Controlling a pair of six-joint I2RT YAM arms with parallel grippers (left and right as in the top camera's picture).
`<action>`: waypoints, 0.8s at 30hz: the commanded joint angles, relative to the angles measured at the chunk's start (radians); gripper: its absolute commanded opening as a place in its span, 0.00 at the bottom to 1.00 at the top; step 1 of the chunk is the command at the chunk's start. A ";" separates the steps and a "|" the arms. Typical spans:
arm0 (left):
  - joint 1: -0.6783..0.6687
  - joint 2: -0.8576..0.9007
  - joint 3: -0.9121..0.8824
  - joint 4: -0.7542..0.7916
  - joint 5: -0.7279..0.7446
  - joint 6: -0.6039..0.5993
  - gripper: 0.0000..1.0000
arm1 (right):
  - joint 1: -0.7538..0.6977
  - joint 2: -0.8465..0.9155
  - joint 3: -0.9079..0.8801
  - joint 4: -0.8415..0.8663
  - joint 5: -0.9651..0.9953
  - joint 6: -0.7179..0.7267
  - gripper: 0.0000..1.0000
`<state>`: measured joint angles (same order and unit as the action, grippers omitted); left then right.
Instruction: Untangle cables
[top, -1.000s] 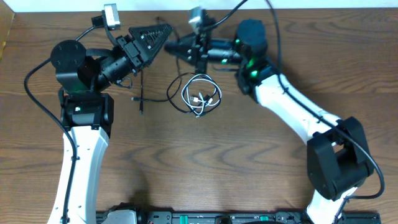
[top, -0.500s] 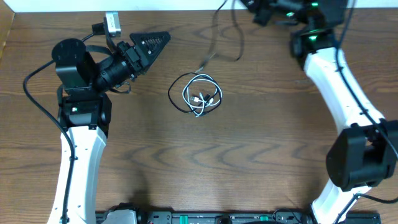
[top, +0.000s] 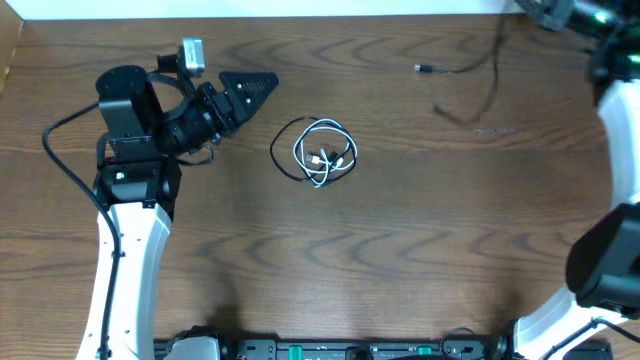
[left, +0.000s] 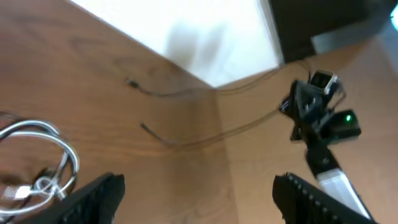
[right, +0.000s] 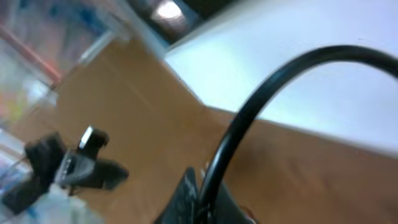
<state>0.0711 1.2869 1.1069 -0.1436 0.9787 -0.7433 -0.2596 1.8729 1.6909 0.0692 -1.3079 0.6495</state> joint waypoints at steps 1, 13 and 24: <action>0.002 -0.006 0.010 -0.023 -0.057 0.044 0.81 | -0.085 -0.019 0.001 -0.348 0.120 -0.284 0.01; 0.002 0.004 0.010 -0.199 -0.226 0.100 0.81 | -0.185 -0.019 -0.014 -1.073 1.256 -0.422 0.01; -0.018 0.043 0.010 -0.446 -0.391 0.269 0.80 | -0.188 -0.019 -0.098 -1.136 1.620 -0.217 0.19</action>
<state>0.0654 1.3102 1.1072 -0.5678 0.6594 -0.5571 -0.4454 1.8729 1.6199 -1.0698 0.1944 0.3763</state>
